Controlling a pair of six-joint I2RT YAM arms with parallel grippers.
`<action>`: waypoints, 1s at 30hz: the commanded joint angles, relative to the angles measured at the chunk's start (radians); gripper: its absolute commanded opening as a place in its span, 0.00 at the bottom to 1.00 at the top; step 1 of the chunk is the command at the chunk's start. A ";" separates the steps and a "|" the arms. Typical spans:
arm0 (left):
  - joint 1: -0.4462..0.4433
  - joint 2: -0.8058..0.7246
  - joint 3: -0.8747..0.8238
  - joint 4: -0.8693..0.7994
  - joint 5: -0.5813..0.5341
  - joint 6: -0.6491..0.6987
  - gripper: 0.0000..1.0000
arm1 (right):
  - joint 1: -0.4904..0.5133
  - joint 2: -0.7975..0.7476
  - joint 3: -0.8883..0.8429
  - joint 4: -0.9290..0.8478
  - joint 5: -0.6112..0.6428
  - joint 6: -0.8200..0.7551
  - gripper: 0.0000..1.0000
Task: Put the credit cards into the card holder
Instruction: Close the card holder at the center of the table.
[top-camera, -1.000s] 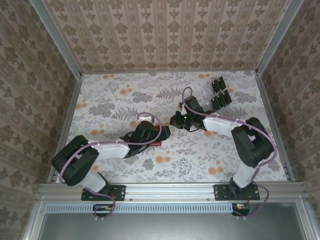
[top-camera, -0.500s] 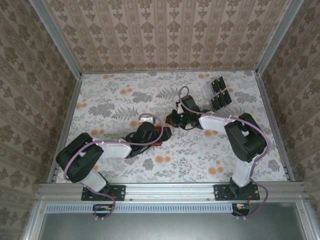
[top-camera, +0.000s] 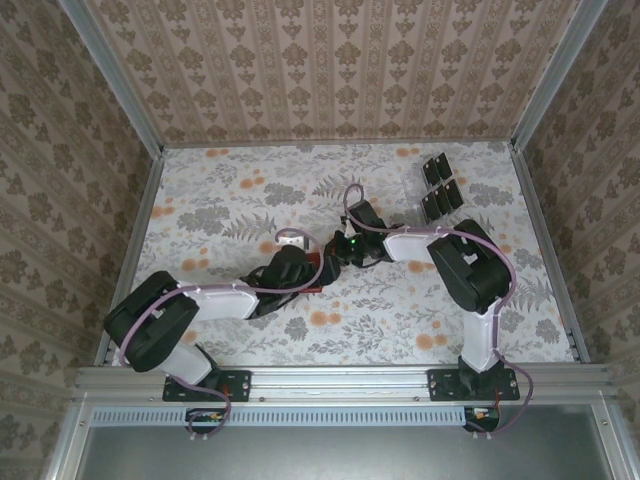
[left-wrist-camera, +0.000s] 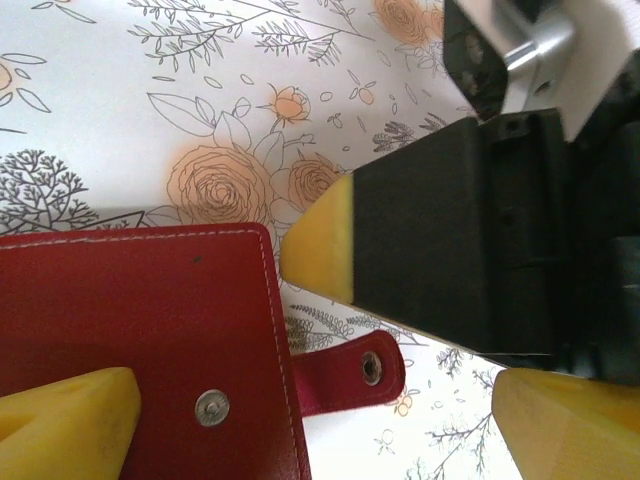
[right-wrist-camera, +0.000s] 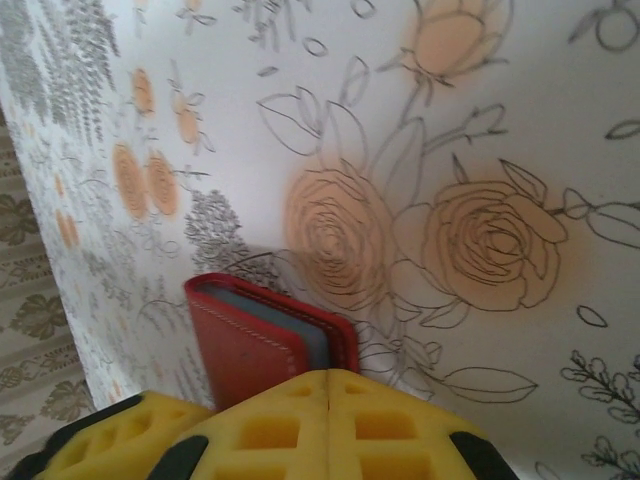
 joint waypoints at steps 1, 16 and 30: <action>0.006 -0.074 0.010 0.001 -0.007 0.026 1.00 | 0.021 0.029 0.024 -0.025 0.001 -0.001 0.00; 0.213 -0.297 0.118 -0.569 -0.059 0.165 1.00 | 0.029 0.039 0.037 -0.054 0.010 -0.016 0.00; 0.304 -0.014 0.360 -0.779 0.029 0.475 1.00 | 0.030 0.028 0.040 -0.072 0.015 -0.023 0.00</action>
